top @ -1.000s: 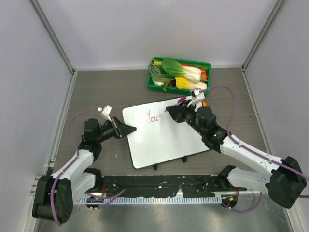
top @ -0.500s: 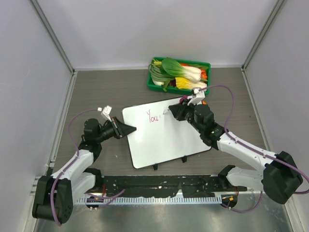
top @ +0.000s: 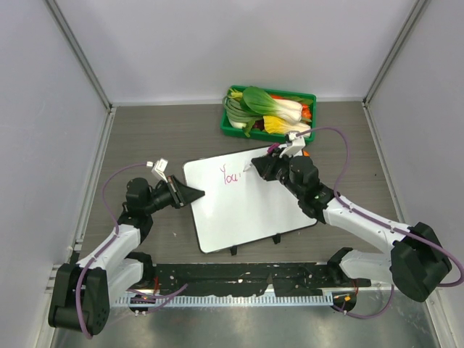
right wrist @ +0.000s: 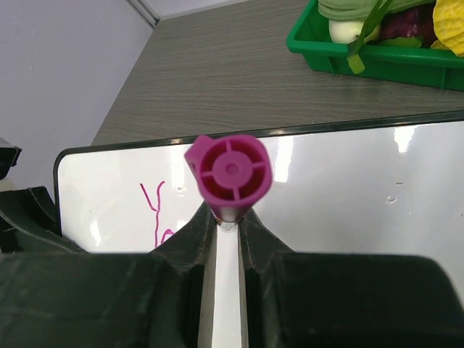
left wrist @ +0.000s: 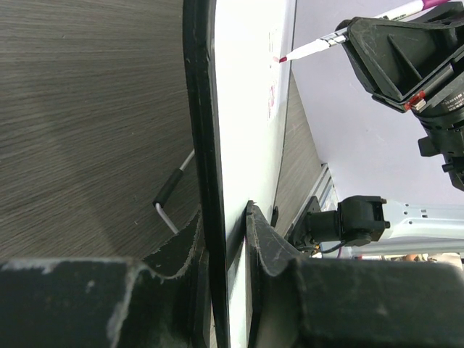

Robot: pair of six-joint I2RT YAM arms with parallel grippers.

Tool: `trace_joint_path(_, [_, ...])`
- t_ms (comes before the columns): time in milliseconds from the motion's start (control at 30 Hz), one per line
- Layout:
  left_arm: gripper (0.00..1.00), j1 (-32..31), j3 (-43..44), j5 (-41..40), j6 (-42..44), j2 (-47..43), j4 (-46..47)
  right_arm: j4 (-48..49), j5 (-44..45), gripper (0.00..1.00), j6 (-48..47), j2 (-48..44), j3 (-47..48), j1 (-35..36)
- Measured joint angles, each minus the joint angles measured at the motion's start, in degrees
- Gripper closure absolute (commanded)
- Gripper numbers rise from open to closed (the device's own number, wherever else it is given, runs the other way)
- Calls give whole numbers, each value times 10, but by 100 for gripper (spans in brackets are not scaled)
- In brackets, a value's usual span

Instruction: Write a sentence on the whiteboard

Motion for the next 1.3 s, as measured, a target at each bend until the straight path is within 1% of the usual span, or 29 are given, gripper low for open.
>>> trace_joint_path(433, [100, 0, 0, 0, 0, 0, 0, -1, -5, 99, -3, -6, -3, 0])
trace_joint_path(900, [100, 0, 0, -1, 0, 0, 0, -20, -27, 99, -3, -41, -36, 0])
trace_joint_path(1300, [100, -1, 0, -1, 0, 0, 0, -21, -17, 99, -2, -40, -33, 0])
